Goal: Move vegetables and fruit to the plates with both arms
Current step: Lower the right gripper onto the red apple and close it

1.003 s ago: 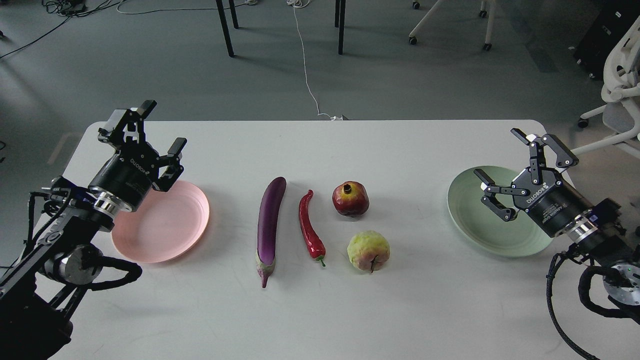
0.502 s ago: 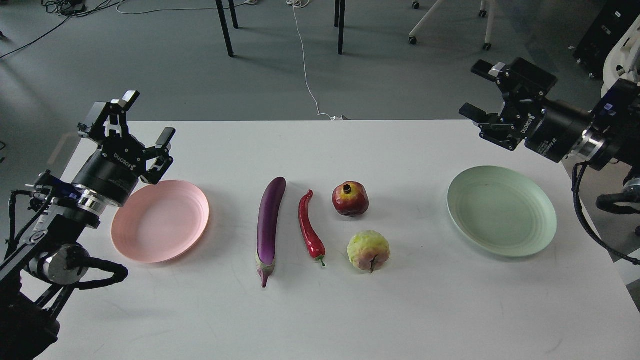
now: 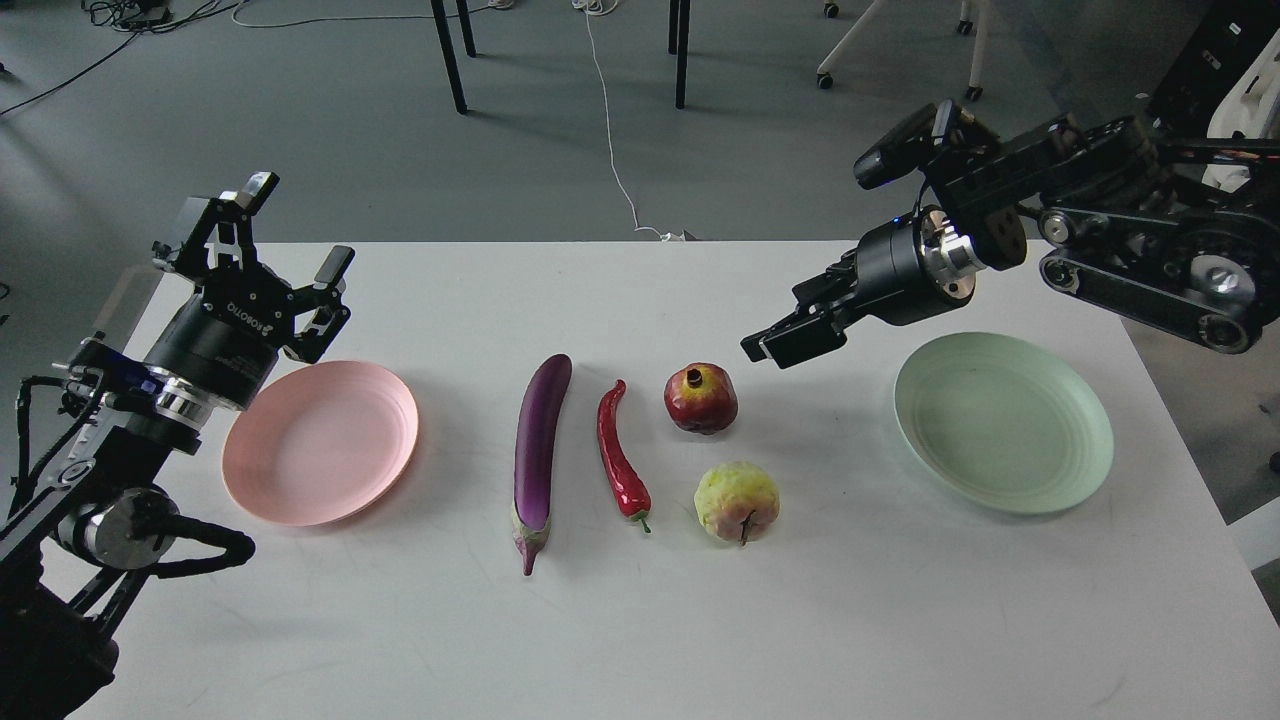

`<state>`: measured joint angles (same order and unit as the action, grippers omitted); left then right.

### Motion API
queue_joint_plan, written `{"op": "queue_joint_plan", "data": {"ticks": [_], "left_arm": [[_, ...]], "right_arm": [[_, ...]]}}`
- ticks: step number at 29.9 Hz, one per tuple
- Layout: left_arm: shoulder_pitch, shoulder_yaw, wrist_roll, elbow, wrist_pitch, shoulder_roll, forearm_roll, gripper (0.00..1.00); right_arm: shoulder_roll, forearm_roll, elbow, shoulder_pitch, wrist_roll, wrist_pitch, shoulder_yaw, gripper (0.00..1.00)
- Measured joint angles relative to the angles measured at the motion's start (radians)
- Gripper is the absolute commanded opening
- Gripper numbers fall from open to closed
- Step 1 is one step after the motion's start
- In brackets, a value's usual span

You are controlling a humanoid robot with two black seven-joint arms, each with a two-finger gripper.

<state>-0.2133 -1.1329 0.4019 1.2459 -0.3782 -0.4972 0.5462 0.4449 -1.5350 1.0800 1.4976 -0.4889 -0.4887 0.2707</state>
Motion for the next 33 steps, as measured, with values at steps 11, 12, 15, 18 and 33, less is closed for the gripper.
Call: {"op": "queue_joint_plan", "data": {"ticks": [11, 12, 15, 18, 33], "left_arm": [[0.003, -0.003, 0.001, 0.016, 0.002, -0.016, -0.001, 0.98], [0.003, -0.004, 0.001, 0.016, 0.002, -0.016, -0.001, 0.98], [0.003, -0.005, 0.001, 0.02, 0.002, -0.017, -0.001, 0.98], [0.003, -0.006, 0.001, 0.022, 0.0, -0.018, -0.002, 0.98], [0.003, -0.009, 0.004, 0.023, -0.004, -0.033, -0.006, 0.98]], "right_arm": [[-0.249, -0.017, -0.172, 0.001, 0.0, 0.013, 0.088, 0.99], [-0.259, -0.017, -0.184, 0.001, 0.0, 0.023, 0.098, 0.99], [-0.277, -0.017, -0.215, -0.009, 0.0, 0.063, 0.124, 0.99], [-0.288, -0.014, -0.235, -0.04, 0.0, 0.127, 0.133, 0.99], [-0.324, -0.01, -0.307, -0.129, 0.0, 0.266, 0.135, 0.99]]}}
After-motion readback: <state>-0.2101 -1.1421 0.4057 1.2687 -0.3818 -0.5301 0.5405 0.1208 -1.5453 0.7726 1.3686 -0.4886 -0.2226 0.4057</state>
